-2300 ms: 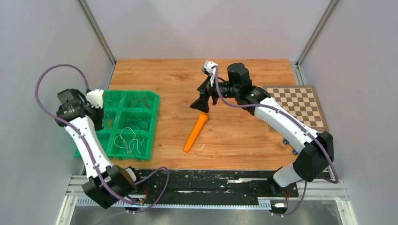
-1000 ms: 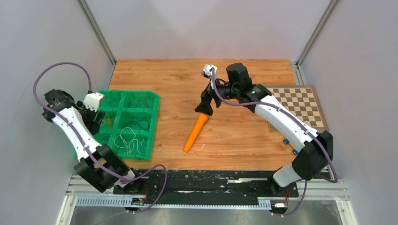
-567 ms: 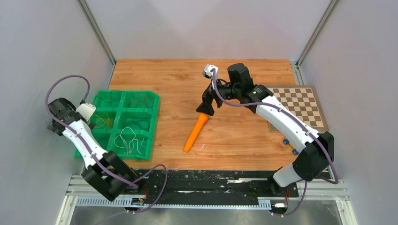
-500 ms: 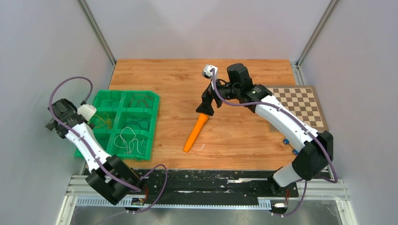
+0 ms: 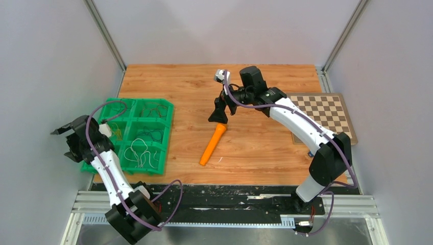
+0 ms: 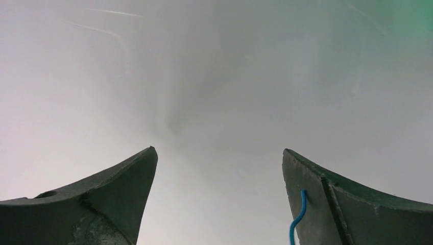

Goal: Untangle the cables

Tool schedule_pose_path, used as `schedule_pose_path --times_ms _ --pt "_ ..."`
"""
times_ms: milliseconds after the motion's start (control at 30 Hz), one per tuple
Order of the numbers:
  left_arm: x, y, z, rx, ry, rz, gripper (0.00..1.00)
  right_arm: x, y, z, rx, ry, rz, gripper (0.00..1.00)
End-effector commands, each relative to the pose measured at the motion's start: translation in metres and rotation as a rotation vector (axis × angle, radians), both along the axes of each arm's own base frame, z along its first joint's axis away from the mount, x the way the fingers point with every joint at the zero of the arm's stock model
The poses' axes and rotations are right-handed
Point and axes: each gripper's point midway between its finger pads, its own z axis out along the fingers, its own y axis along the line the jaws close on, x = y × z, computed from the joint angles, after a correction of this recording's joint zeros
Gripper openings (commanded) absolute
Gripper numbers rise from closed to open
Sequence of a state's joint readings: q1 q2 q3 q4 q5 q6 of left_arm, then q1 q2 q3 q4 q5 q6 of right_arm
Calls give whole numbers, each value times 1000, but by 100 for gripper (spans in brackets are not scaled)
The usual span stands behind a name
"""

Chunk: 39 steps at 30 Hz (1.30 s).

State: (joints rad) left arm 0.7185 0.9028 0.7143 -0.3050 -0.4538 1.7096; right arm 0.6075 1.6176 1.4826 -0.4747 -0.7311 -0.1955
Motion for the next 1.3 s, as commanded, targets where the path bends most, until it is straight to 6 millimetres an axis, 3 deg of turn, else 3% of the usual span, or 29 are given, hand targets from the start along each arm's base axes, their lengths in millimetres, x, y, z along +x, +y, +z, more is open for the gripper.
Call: schedule_pose_path --times_ms 0,233,300,333,367,400,467,567,667,867,933,1000,1067,1100,1267 --pt "6 3 68 162 -61 40 100 -3 13 19 53 -6 48 97" --pt "7 3 120 263 -32 31 100 -1 16 17 51 0 52 97" --pt "-1 2 130 270 21 57 100 -1 16 16 49 -1 53 97" --pt "-8 -1 113 209 124 57 100 -1 17 17 50 -1 54 97" --pt "-19 -5 110 185 176 80 100 0 17 16 50 1 57 97" --pt "-30 -11 86 110 293 78 100 0 18 16 51 2 60 97" --pt "-49 -18 59 58 429 104 100 1 19 15 52 5 60 97" --pt "-67 -22 20 15 555 157 100 3 21 15 53 7 61 96" --pt "-67 -20 13 19 558 182 100 3 19 17 52 -2 58 96" --pt "-54 -29 40 -102 415 149 100 -3 11 13 38 -11 51 97" --pt "-41 -49 39 -257 319 101 100 -4 10 10 35 -3 54 96" --pt "-26 -83 33 -504 216 69 96 -4 10 8 32 5 53 96" --pt "9 -127 30 -838 61 34 85 -2 10 8 33 6 50 95" --pt "13 -139 27 -915 18 59 75 -2 9 9 33 8 48 95" --pt "51 -209 10 -1274 -63 14 57 -1 5 11 21 1 38 94"
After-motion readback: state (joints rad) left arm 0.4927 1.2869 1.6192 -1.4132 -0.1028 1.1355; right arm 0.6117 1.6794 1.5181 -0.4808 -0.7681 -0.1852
